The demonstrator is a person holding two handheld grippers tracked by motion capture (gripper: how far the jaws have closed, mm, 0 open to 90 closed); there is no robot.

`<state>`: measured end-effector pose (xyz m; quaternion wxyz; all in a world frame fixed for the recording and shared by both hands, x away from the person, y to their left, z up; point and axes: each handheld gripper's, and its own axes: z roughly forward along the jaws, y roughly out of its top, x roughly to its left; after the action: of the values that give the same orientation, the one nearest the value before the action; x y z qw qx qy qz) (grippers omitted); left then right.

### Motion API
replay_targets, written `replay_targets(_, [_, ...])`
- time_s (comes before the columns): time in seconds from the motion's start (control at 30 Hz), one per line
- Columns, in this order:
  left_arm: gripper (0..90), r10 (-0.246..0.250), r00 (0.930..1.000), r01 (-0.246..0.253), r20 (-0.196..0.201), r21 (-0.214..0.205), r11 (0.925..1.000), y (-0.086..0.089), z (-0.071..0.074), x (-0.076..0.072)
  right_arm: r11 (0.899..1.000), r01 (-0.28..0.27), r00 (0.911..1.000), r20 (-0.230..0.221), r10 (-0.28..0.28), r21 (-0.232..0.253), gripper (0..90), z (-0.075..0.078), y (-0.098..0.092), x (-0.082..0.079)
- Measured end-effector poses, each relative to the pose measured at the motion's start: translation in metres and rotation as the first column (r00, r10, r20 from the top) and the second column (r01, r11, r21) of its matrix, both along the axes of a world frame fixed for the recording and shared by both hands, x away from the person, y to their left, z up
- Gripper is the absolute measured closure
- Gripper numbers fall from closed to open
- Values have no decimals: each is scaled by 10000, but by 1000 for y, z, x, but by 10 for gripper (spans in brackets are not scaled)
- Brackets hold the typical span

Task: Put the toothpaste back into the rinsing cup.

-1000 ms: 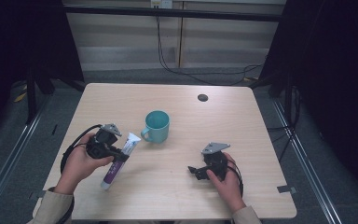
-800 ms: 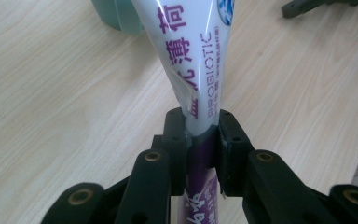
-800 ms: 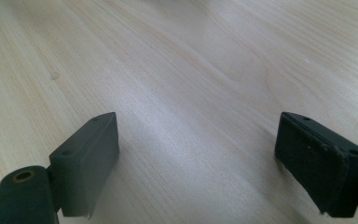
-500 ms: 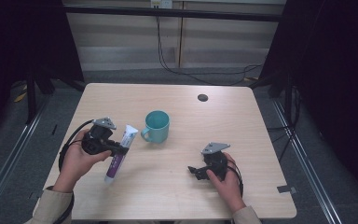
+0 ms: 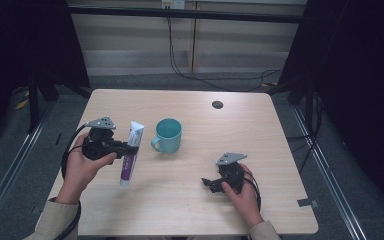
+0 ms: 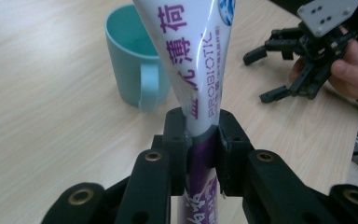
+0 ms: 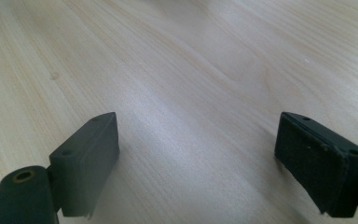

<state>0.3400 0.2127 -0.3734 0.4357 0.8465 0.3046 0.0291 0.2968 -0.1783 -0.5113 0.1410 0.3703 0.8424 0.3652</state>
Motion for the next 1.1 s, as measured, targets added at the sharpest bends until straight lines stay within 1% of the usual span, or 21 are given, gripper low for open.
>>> replay_targets(0.03, [769,0,10000,0,0,0,10000,0,0,0,10000,0,10000,0,0,0,132,0,0,0])
replay_targets(0.1, [768,163,9996,-158,218,-258,9995,0,3,0,10000,-9,10000,14,9,-5,132,0,0,0])
replay_targets(0.17, [769,187,9995,-179,239,-342,9993,1,4,0,10000,3,10000,-2,-3,-1,132,0,0,0])
replay_targets(0.2, [769,290,9988,-270,388,-516,9983,2,6,0,10000,-14,10000,15,14,-1,132,0,0,0])
replay_targets(0.23, [769,322,9988,-302,365,-538,9981,2,7,0,10000,-2,10000,8,2,-4,132,0,0,0])
replay_targets(0.3, [769,421,9977,-387,528,-626,9973,2,9,0,10000,5,10000,-4,-5,-1,132,0,0,0])
replay_targets(0.37, [768,430,9977,-397,532,-610,9973,2,10,1,10000,5,10000,3,-5,-2,132,0,0,0])
replay_targets(0.4, [768,581,9959,-527,687,-778,9956,2,12,1,10000,-3,10000,5,3,-1,132,0,0,0])
replay_targets(0.43, [768,581,9959,-527,687,-778,9956,2,12,1,10000,-3,10000,5,3,-1,132,0,0,0])
replay_targets(0.47, [768,779,9937,-704,801,-919,9933,3,14,2,10000,5,10000,-5,-5,-1,132,0,0,0])
replay_targets(0.5, [768,861,9923,-770,894,-1000,9920,3,15,2,10000,2,10000,-3,-2,-2,132,0,0,0])
replay_targets(0.57, [768,914,9917,-816,907,-1071,9909,4,16,3,10000,-9,10000,14,9,-6,132,0,0,0])
replay_targets(0.6, [768,1032,9892,-908,1040,-1177,9889,5,18,3,10000,5,10000,-6,-5,-2,132,0,0,0])
replay_targets(0.67, [768,1093,9881,-968,1082,-1149,9887,4,20,4,10000,7,10000,-8,-7,-2,132,0,0,0])
replay_targets(0.77, [768,1060,9878,-927,1142,-1163,9889,3,22,5,10000,-11,10000,14,11,1,132,0,0,0])
replay_targets(0.8, [768,1150,9854,-993,1259,-1243,9873,2,24,6,10000,-1,10000,1,1,0,132,0,0,0])
replay_targets(0.9, [768,1229,9835,-1053,1327,-1323,9856,2,26,7,10000,5,10000,-2,-5,-2,132,0,0,0])
replay_targets(0.97, [768,1362,9802,-1165,1435,-1377,9836,2,29,10,10000,-16,10000,27,16,-3,132,0,0,0])
replay_targets(1.03, [768,1347,9803,-1153,1443,-1354,9841,1,30,10,10000,6,10000,-3,-6,-1,132,0,0,0])
replay_targets(1.07, [768,1457,9781,-1240,1488,-1460,9815,1,31,12,10000,5,10000,-2,-5,0,132,0,0,0])
replay_targets(1.1, [767,1456,9785,-1240,1461,-1476,9812,0,32,13,10000,5,10000,-6,-5,-2,132,0,0,0])
